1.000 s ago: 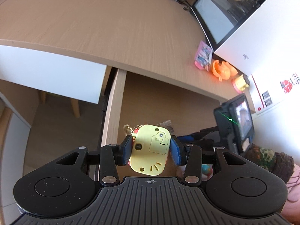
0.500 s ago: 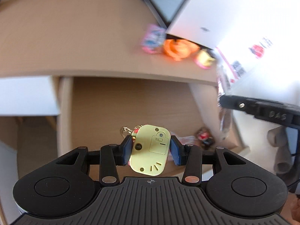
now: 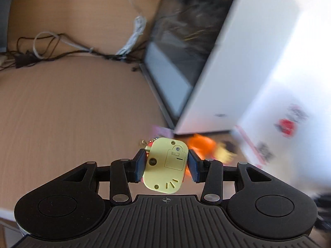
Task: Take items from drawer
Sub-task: 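Set the keychain toy on the desktop with the left tool while the right tool carries the packet up, then set the clear packet on the desktop beside the cake toy, open right tool, then grasp the pink tissue with the left tool while the right tool grasps the teal and pink toys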
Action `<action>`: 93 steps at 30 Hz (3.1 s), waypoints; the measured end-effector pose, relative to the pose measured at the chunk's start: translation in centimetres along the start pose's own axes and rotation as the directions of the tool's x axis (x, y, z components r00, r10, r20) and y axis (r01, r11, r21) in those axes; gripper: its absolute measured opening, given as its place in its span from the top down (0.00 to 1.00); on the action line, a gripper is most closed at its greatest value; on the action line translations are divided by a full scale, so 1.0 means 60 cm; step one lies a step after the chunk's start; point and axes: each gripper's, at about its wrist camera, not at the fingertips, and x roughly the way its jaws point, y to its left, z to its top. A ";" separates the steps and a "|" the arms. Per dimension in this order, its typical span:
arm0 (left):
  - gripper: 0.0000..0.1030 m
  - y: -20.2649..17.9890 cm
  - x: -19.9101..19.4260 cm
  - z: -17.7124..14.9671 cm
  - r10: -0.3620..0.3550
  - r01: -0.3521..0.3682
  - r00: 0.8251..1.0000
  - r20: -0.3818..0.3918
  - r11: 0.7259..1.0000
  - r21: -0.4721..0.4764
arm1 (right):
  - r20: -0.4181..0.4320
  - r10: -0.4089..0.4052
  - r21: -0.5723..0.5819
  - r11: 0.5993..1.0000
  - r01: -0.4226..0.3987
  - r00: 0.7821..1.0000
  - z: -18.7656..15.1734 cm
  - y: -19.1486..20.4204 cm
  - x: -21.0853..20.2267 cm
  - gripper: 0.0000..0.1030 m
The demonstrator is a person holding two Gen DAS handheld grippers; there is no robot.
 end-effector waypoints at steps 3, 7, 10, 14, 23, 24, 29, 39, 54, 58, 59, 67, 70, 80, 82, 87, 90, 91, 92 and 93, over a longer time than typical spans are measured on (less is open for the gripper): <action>0.54 0.041 0.079 -0.007 0.033 -0.037 0.997 -0.063 0.997 -0.069 | -0.006 0.002 0.003 1.000 -0.002 1.000 0.001 -0.010 0.005 0.72; 0.50 0.064 0.147 -0.031 0.126 -0.133 0.985 -0.119 0.990 -0.050 | -0.025 0.000 0.010 1.000 0.000 1.000 0.002 -0.024 0.011 0.72; 0.50 0.066 0.146 -0.028 0.146 -0.149 0.986 -0.076 0.988 -0.038 | -0.032 -0.010 0.022 1.000 0.011 0.999 0.003 -0.031 0.020 0.72; 0.52 0.064 0.107 -0.008 0.129 -0.126 0.991 0.047 0.990 -0.064 | -0.012 -0.015 0.018 1.000 0.015 1.000 0.015 -0.031 0.027 0.72; 0.52 0.048 0.004 -0.041 0.016 -0.012 0.996 0.084 0.999 -0.050 | 0.087 -0.201 -0.137 0.968 0.212 0.976 0.092 0.007 0.081 0.72; 0.52 0.043 -0.003 -0.056 -0.010 0.015 0.996 0.092 0.999 -0.052 | 0.089 -0.231 -0.151 0.958 0.243 0.969 0.103 0.008 0.095 0.72; 0.52 0.041 -0.041 -0.114 -0.056 0.061 0.997 0.043 0.992 -0.113 | 0.055 -0.338 -0.195 0.919 0.342 0.940 0.143 0.000 0.182 0.72; 0.52 0.066 -0.042 -0.177 0.001 -0.006 0.993 -0.120 0.999 -0.040 | 0.043 -0.369 -0.159 0.915 0.371 0.928 0.179 -0.035 0.279 0.60; 0.52 0.024 0.004 -0.222 -0.006 0.040 0.962 -0.271 0.992 0.120 | 0.010 -0.015 0.006 1.000 0.015 1.000 0.087 0.003 0.164 0.47; 0.52 0.010 0.027 -0.239 -0.021 0.090 0.935 -0.354 0.980 0.180 | -0.068 -0.031 -0.022 0.999 0.030 0.997 0.020 0.013 0.161 0.47; 0.52 0.006 0.034 -0.243 -0.023 0.104 0.926 -0.378 0.975 0.195 | -0.084 -0.038 -0.019 0.999 0.036 0.996 0.008 0.014 0.159 0.47; 0.54 -0.009 0.096 -0.262 0.063 0.103 0.820 -0.569 0.962 0.254 | -0.123 -0.094 0.037 0.994 0.099 0.988 -0.020 -0.012 0.137 0.47; 0.54 0.012 0.109 -0.259 0.056 0.057 0.787 -0.614 0.985 0.164 | -0.118 -0.103 0.051 0.993 0.110 0.988 -0.016 -0.018 0.134 0.47; 0.71 -0.013 0.164 -0.292 0.062 0.062 0.690 -0.721 0.988 0.144 | -0.195 -0.072 0.083 0.993 0.090 0.978 -0.021 -0.019 0.166 0.42; 0.84 -0.017 0.161 -0.292 0.042 0.067 0.691 -0.722 0.990 0.121 | -0.256 -0.025 0.140 0.988 0.063 0.966 -0.027 -0.026 0.183 0.41; 0.87 -0.008 0.128 -0.275 -0.002 0.065 0.745 -0.667 0.995 0.071 | -0.414 -0.011 0.144 0.986 0.078 0.910 -0.056 -0.011 0.227 0.40; 0.88 0.008 0.095 -0.265 -0.035 0.058 0.787 -0.616 0.998 0.018 | -0.492 -0.027 0.149 0.982 0.115 0.870 -0.073 -0.006 0.254 0.40; 0.88 0.014 0.083 -0.261 -0.048 0.055 0.801 -0.597 0.998 -0.007 | -0.509 -0.026 0.150 0.982 0.118 0.861 -0.076 -0.004 0.260 0.40; 0.88 0.019 0.073 -0.257 -0.062 0.053 0.814 -0.577 0.998 -0.033 | -0.520 -0.025 0.149 0.981 0.120 0.854 -0.078 -0.001 0.265 0.40; 0.88 0.024 0.061 -0.255 -0.075 0.052 0.826 -0.559 0.997 -0.057 | -0.529 -0.022 0.153 0.981 0.121 0.848 -0.080 0.001 0.270 0.40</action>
